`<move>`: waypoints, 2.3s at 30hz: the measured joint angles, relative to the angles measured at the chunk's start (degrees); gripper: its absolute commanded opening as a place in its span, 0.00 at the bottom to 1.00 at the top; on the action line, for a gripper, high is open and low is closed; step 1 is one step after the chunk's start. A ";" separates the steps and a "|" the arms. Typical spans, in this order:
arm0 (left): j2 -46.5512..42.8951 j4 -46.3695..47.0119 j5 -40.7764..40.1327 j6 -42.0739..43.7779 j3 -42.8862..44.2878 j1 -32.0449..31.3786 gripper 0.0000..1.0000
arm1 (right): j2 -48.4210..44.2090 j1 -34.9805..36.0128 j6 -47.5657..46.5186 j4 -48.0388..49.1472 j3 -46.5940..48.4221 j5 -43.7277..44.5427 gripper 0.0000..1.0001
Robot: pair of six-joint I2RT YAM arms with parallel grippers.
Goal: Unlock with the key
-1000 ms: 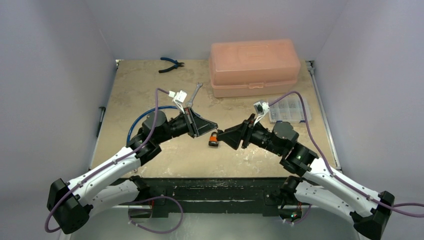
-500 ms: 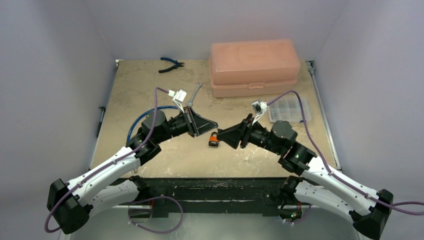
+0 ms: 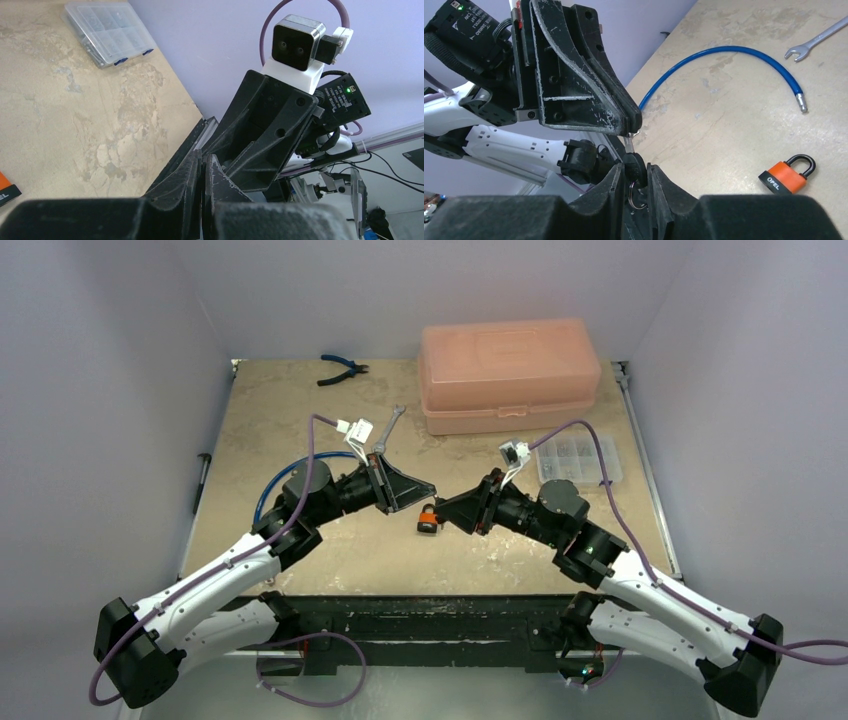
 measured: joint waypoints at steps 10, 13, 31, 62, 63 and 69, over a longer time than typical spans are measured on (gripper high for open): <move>-0.22 -1.68 -1.27 1.27 0.57 0.07 0.78 | -0.09 -0.02 0.31 0.35 -0.31 -1.11 0.00; -0.24 -6.58 -3.74 3.74 2.86 0.04 0.95 | -0.46 -0.02 0.48 -0.48 -0.72 -0.72 0.00; 20.13 -36.37 -22.95 14.73 13.27 -0.04 0.86 | -10.95 -0.02 2.21 -18.47 -1.51 12.68 0.00; 49.27 -43.95 -34.45 9.97 27.65 -8.90 0.66 | -16.28 -0.02 1.92 -28.00 -1.51 18.27 0.00; 49.55 -43.98 -34.51 9.94 27.87 -8.90 0.66 | -16.31 -0.02 1.90 -28.02 -1.51 18.29 0.00; 51.82 -44.39 -35.04 9.94 29.33 -9.01 0.65 | -16.76 -0.02 1.90 -28.17 -1.51 18.29 0.00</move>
